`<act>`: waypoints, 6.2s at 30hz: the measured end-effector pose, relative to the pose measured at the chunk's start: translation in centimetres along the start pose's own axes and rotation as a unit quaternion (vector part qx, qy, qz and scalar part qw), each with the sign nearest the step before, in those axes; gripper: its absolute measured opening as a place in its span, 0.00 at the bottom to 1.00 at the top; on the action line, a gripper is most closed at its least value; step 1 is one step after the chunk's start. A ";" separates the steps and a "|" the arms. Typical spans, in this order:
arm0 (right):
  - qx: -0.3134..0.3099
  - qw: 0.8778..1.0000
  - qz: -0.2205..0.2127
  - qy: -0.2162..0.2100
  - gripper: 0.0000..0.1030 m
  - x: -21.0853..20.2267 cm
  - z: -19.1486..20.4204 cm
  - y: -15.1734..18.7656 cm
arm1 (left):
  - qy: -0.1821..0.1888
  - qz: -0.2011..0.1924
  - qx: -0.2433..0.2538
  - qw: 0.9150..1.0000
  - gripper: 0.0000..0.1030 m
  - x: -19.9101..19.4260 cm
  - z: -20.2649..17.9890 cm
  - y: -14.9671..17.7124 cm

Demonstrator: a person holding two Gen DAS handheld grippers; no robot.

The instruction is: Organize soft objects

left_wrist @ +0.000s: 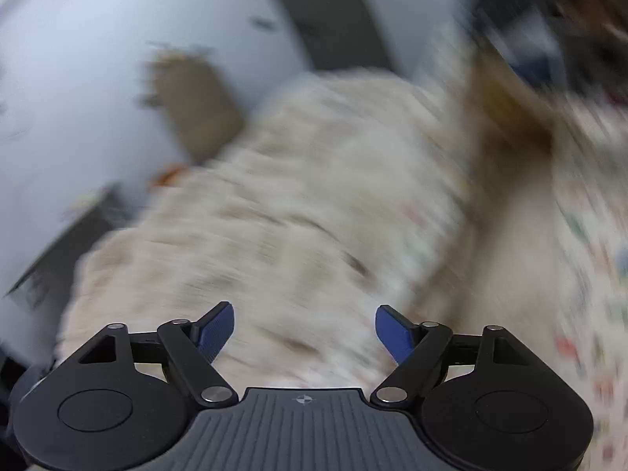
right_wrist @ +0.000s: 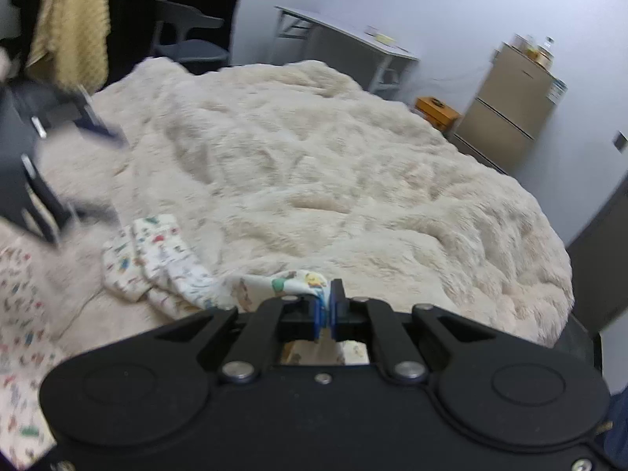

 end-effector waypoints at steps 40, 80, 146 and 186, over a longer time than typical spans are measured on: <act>-0.043 0.999 0.006 -0.010 0.03 -2.9 -0.5 -0.4 | -0.334 -0.085 -0.029 0.938 0.00 2.5 5.5 -6.3; 0.288 0.957 -0.016 0.010 0.73 -12.4 -0.2 31.9 | -0.139 0.009 -0.159 0.977 0.85 -0.2 2.5 3.3; 0.274 0.927 -0.165 -0.195 0.03 7.1 -18.7 26.1 | 0.367 0.079 -0.145 0.916 0.85 16.6 0.1 -18.3; 0.170 0.937 -0.119 -0.282 0.47 10.4 -17.8 22.4 | 0.426 0.121 -0.094 0.891 0.51 18.5 0.8 -16.1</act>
Point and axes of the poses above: each gripper's, at about its wrist camera, not at the fingertips, and x roughly the way its jaws point, z to its left, y to its underside, the point moved 1 cm from there along x, roughly the way its jaws point, and after that the axes turned 15 degrees about -x, right-handed, at the moved point
